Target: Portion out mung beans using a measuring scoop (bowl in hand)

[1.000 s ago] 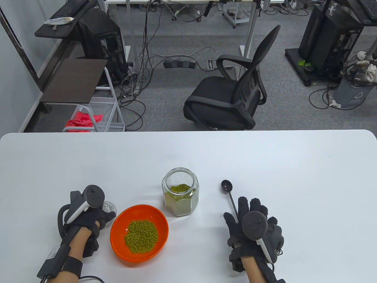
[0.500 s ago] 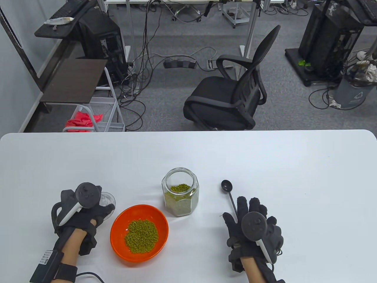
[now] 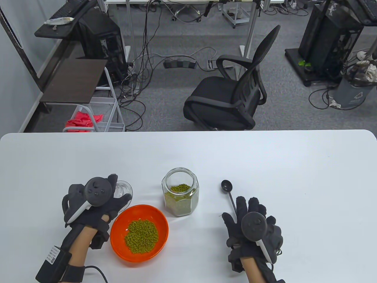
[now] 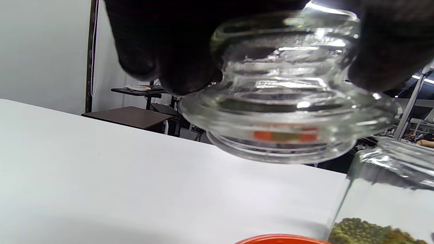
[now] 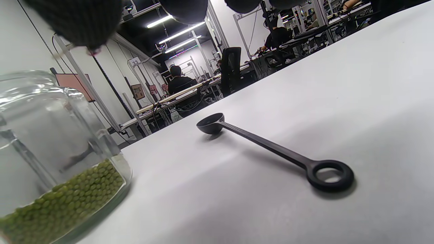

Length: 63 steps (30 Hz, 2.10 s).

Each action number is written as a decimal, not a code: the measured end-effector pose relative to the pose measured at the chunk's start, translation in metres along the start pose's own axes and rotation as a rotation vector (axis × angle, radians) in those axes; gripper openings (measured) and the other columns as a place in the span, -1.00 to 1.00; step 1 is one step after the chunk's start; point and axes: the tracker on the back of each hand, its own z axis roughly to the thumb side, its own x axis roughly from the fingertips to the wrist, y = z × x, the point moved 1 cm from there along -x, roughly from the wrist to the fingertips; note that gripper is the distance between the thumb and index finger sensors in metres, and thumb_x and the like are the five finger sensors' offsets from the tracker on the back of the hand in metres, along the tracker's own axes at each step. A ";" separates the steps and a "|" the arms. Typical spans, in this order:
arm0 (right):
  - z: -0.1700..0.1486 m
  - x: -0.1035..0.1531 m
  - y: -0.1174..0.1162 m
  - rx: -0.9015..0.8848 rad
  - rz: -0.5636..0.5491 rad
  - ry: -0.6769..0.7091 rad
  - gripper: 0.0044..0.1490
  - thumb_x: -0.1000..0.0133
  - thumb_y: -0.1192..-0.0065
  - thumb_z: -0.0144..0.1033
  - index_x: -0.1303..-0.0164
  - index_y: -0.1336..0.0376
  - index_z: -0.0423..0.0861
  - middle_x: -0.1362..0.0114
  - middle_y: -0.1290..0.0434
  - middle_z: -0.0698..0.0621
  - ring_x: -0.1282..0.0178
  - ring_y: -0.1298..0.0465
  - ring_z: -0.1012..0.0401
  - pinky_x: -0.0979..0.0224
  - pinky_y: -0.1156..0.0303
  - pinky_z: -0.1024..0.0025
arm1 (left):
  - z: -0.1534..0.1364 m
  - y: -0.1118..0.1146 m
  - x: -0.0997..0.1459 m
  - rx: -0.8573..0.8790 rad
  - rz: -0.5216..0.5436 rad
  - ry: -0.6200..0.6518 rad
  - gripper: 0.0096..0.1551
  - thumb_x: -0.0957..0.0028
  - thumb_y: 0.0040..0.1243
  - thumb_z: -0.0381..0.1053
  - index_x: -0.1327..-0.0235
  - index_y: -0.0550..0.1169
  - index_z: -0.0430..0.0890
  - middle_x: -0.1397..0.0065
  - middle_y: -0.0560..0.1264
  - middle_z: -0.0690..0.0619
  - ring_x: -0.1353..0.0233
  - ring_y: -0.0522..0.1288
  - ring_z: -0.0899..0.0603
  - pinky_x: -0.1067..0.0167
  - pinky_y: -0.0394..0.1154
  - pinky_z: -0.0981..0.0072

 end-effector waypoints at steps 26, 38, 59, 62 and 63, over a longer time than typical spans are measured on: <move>0.003 0.001 0.000 0.003 0.008 0.014 -0.03 -0.01 -0.31 0.12 -0.59 -0.12 -0.05 -0.67 0.00 -0.32 -0.64 -0.03 -0.36 -0.43 0.21 -0.60 | 0.106 0.000 -0.049 0.111 -0.034 0.145 0.02 -0.08 0.09 0.53 -0.65 0.22 -0.05 -0.54 0.29 -0.08 -0.31 0.52 -0.32 -0.29 0.51 -0.03; 0.002 0.001 0.005 -0.033 -0.008 0.007 -0.03 -0.01 -0.31 0.12 -0.58 -0.12 -0.06 -0.67 0.00 -0.32 -0.64 -0.03 -0.35 -0.43 0.21 -0.60 | 0.143 0.023 -0.068 0.073 -0.039 0.180 0.01 -0.09 0.12 0.48 -0.68 0.16 -0.01 -0.60 0.22 -0.06 -0.39 0.47 -0.34 -0.36 0.47 -0.08; -0.003 0.000 0.008 -0.068 -0.009 -0.004 -0.04 -0.01 -0.30 0.11 -0.58 -0.13 -0.06 -0.66 0.00 -0.33 -0.64 -0.04 -0.36 -0.43 0.19 -0.59 | 0.166 0.048 -0.074 -0.041 -0.053 0.183 -0.03 -0.09 0.18 0.44 -0.67 0.20 0.03 -0.63 0.20 -0.04 -0.45 0.41 -0.37 -0.40 0.43 -0.11; -0.003 0.000 0.008 -0.075 -0.004 -0.003 -0.05 -0.02 -0.30 0.11 -0.58 -0.13 -0.07 -0.66 0.00 -0.33 -0.63 -0.04 -0.36 -0.43 0.19 -0.59 | 0.168 0.049 -0.073 -0.064 -0.042 0.182 -0.03 -0.07 0.21 0.43 -0.66 0.22 0.04 -0.63 0.21 -0.03 -0.46 0.41 -0.35 -0.40 0.44 -0.12; -0.003 0.000 0.008 -0.077 -0.004 -0.002 -0.04 -0.02 -0.30 0.11 -0.58 -0.13 -0.07 -0.66 0.00 -0.33 -0.63 -0.04 -0.36 -0.43 0.18 -0.59 | 0.168 0.050 -0.073 -0.065 -0.036 0.180 -0.04 -0.07 0.22 0.44 -0.66 0.22 0.05 -0.63 0.21 -0.03 -0.46 0.41 -0.35 -0.40 0.44 -0.11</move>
